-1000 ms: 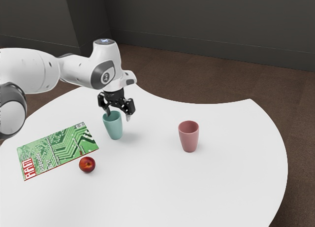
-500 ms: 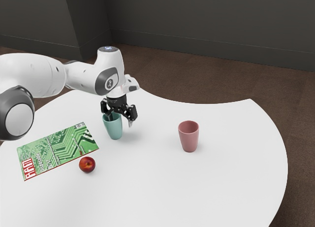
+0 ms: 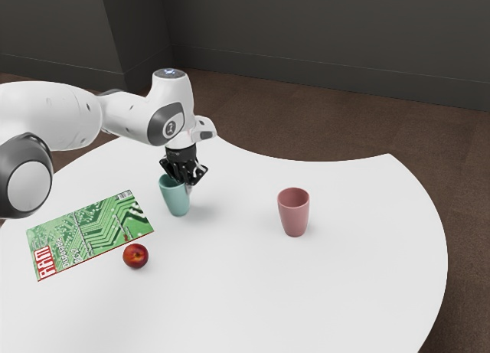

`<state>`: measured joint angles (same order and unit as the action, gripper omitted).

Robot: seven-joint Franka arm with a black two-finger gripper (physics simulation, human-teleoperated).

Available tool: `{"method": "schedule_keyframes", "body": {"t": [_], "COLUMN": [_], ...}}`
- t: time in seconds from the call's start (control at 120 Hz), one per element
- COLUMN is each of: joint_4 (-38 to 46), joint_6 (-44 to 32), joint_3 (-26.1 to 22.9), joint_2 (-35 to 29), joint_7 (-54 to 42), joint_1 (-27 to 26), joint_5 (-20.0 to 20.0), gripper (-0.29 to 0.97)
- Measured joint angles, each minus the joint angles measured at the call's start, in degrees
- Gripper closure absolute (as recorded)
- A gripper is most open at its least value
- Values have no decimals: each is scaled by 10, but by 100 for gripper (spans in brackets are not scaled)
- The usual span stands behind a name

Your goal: Place the left cup onto the right cup

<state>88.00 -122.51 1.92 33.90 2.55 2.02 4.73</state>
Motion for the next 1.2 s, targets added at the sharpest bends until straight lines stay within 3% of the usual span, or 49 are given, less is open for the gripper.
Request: {"method": "schedule_keyframes", "body": {"t": [0.333, 0.633, 0.95, 1.05, 1.2], "joint_4": [5, 9, 5, -26, -89], "joint_6": [3, 70, 145, 164, 179], "joint_3": [0, -7, -111, -142, -151], "joint_2": [-22, -102, -150, -139, -94], "joint_7": [4, 44, 133, 165, 204], "joint_1": [-8, -69, -77, -80, -103], "joint_5": [4, 12, 47, 69, 91], "gripper": [77, 78, 78, 78, 78]}}
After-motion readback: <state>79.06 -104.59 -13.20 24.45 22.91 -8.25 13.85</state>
